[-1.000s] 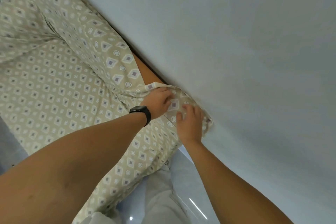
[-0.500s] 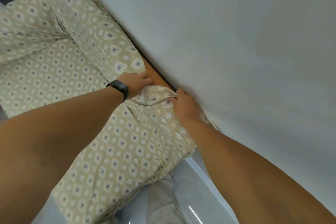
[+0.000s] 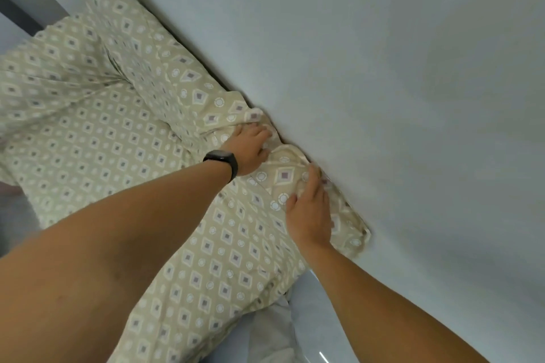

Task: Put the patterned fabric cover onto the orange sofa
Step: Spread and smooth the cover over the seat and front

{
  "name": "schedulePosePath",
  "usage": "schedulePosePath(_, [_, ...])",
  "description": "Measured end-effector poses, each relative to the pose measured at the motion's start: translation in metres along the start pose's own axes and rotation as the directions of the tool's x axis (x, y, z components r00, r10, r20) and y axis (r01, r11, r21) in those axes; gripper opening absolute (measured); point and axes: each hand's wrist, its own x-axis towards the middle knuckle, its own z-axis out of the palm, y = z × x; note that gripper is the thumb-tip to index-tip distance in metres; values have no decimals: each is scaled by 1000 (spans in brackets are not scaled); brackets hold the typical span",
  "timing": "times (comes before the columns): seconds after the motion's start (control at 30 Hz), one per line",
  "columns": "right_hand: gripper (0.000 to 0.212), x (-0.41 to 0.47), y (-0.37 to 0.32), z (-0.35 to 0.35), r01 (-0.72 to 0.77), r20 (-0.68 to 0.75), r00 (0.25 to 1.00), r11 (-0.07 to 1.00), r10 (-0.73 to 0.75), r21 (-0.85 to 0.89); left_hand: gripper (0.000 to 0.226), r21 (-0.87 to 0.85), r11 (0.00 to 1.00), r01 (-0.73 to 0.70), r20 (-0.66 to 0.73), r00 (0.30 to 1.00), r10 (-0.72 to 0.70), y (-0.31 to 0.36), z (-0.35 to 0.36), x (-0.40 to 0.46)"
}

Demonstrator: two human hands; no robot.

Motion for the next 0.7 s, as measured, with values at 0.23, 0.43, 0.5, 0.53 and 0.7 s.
schedulePosePath(0.23, [56,5,-2,-6,-28,180,980,949,89,-314,26,-25,1000,10,-138,990,-13,1,-21,-51])
schedulePosePath(0.43, [58,-40,-71,-24,17,266,963,984,32,-179,21,-232,965,121,-98,984,-147,-7,-40,-154])
schedulePosePath(0.5, [56,-70,-101,-19,64,297,955,983,-12,-169,22,-218,959,180,31,984,-177,-24,-38,-202])
schedulePosePath(0.53, [56,-86,-114,-14,77,321,947,983,-20,-168,24,-200,960,194,81,980,-181,-34,-33,-225])
schedulePosePath(0.7, [53,-175,-177,39,123,419,907,979,-44,-164,27,-193,955,227,208,960,-186,-99,-10,-336])
